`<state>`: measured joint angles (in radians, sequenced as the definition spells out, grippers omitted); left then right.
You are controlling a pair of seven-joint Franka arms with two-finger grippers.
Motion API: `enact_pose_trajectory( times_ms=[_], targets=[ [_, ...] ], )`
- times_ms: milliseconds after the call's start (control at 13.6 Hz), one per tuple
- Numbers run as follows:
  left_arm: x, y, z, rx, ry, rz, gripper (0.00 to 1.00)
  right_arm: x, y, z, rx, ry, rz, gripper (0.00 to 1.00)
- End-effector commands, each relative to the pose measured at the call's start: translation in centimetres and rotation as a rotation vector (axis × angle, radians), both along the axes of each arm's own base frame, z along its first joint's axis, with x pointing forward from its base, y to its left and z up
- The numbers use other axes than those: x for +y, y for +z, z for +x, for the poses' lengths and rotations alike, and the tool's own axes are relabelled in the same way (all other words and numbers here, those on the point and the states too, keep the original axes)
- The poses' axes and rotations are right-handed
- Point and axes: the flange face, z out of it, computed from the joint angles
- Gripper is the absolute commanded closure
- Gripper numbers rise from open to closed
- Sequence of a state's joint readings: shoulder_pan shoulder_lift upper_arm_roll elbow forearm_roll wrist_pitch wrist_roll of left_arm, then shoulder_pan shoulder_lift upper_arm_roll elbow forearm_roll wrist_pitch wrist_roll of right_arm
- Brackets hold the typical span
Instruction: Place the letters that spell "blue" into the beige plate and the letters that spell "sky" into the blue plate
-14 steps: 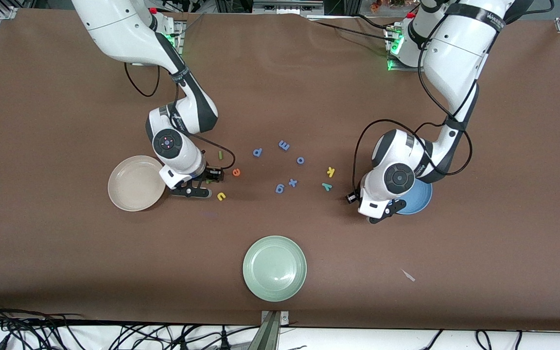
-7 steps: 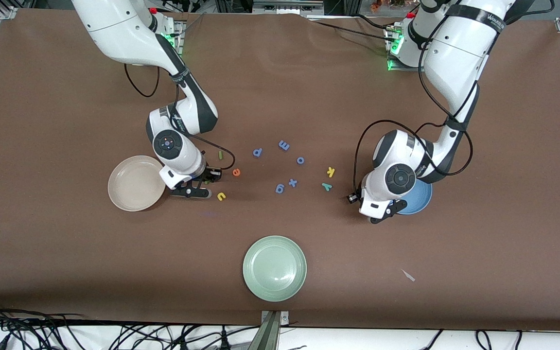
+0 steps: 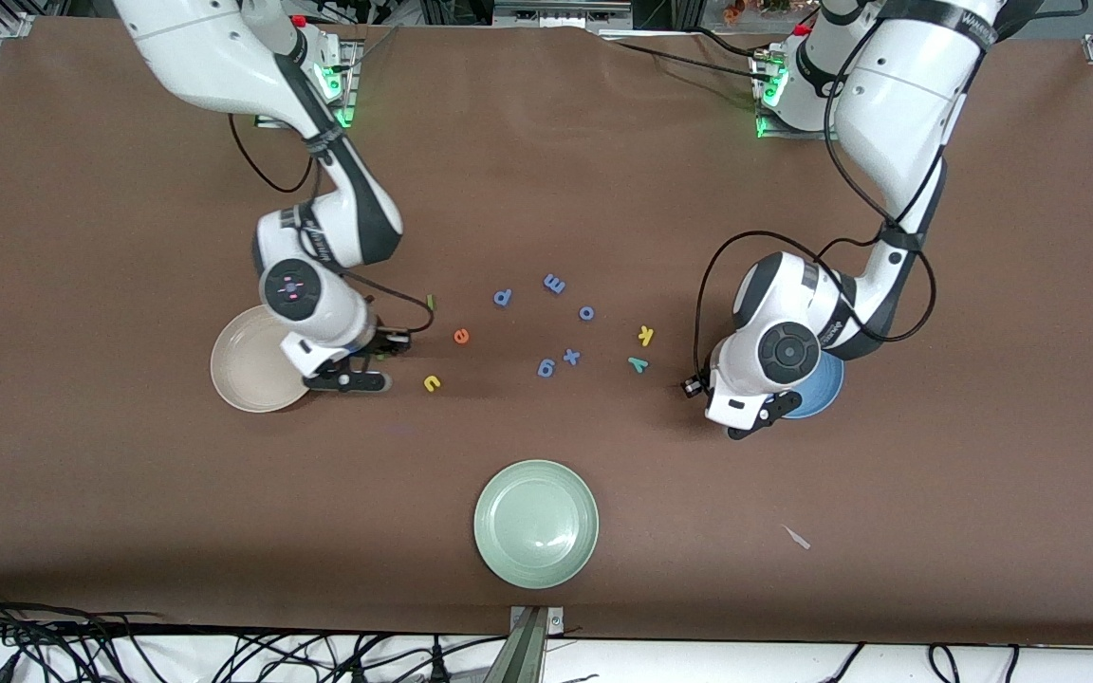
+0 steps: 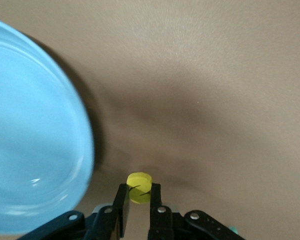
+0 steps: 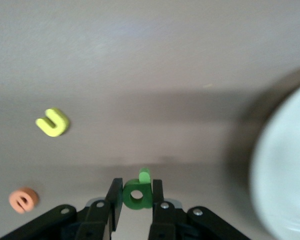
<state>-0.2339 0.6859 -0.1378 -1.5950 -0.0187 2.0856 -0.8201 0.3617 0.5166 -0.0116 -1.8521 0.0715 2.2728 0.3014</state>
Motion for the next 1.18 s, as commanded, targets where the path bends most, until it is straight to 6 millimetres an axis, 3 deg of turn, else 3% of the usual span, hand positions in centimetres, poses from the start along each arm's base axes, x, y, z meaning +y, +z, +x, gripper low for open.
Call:
enact_pose_trajectory(
  times_ms=[0, 147, 220, 294, 367, 514, 735, 808, 1029, 1102],
  targets=[
    [4.7, 2.8, 0.4, 0.05, -0.102, -0.021, 0.82, -4.2, 2.0, 0.2, 0.054, 0.089, 0.003, 0.91],
    [7.8, 1.6, 0.3, 0.08, -0.156, -0.039, 0.79, -8.3, 1.6, 0.9, 0.079, 0.123, -0.017, 0.9],
    [8.1, 1.0, 0.0, 0.093, -0.164, -0.041, 0.61, -10.2, 1.2, 1.1, 0.086, 0.14, -0.024, 0.89],
    [8.6, 0.5, -0.1, 0.104, -0.158, -0.04, 0.06, -11.8, 0.5, 1.3, 0.094, 0.142, -0.03, 0.89],
    [8.6, 0.5, -0.1, 0.102, -0.156, -0.041, 0.0, -12.8, 0.0, 1.5, 0.101, 0.131, -0.03, 0.81],
    [7.1, 1.4, 0.2, 0.084, -0.162, -0.046, 0.0, -13.0, 0.1, 1.7, 0.098, 0.131, -0.031, 0.0],
    [2.1, 2.8, -0.2, 0.053, -0.186, -0.054, 0.0, -10.9, 1.5, 2.1, 0.094, 0.134, -0.022, 0.0],
    [0.4, 3.0, -0.8, 0.05, -0.222, -0.058, 0.0, -9.1, 1.8, 1.7, 0.111, 0.109, -0.016, 0.0],
    [-7.7, 2.0, -3.7, 0.039, -0.32, -0.057, 0.0, -4.6, 2.8, 0.6, 0.108, 0.069, 0.003, 0.0],
    [-8.6, 2.1, -3.2, 0.001, -0.283, -0.062, 0.0, -3.0, 3.1, 0.1, 0.103, 0.061, 0.011, 0.0]
  ],
)
